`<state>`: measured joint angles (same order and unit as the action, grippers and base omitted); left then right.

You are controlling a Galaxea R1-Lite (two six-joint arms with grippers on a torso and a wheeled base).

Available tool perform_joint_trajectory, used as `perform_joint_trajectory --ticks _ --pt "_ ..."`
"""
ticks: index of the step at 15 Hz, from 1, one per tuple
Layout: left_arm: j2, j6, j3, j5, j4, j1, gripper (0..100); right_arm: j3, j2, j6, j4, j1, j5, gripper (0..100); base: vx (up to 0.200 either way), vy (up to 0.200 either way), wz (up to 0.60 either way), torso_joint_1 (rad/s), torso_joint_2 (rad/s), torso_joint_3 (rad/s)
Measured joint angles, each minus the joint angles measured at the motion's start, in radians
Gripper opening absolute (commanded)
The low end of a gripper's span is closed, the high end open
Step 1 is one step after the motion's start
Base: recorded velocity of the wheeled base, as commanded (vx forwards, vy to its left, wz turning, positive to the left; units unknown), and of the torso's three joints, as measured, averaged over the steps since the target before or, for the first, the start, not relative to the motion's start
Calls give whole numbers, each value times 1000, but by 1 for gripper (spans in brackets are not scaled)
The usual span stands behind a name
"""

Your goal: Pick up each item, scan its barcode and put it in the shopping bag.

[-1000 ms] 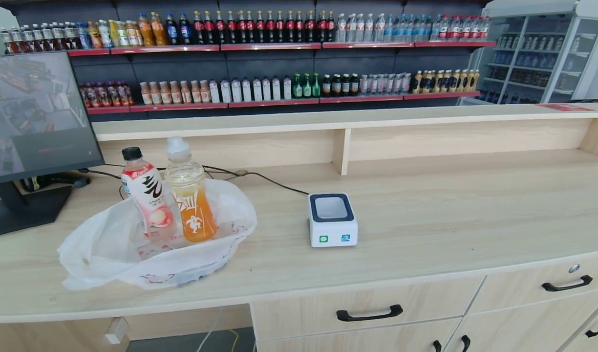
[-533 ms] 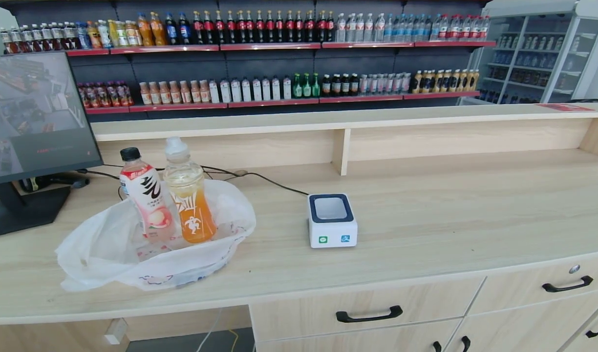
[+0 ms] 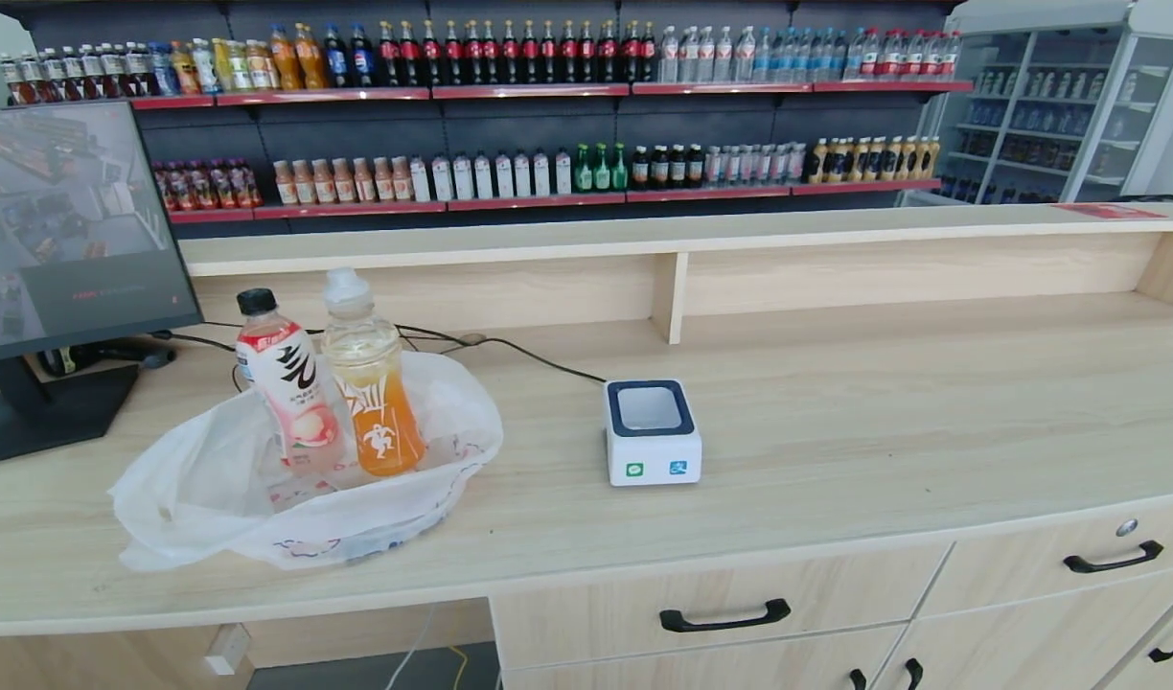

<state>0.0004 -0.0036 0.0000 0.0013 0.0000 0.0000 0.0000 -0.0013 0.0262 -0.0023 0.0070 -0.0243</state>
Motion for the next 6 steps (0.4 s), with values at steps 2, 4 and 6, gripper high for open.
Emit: perform_joint_trajectory --ticks 2,4,6 --pt "0 0 0 0 0 0 100 0 0 0 0 0 0 100 0 0 0 0 0 0" --pt "0 0 0 0 0 0 100 0 0 0 0 0 0 100 0 0 0 0 0 0" --pt "0 0 0 0 0 0 100 0 0 0 0 1 0 100 0 0 0 0 0 0"
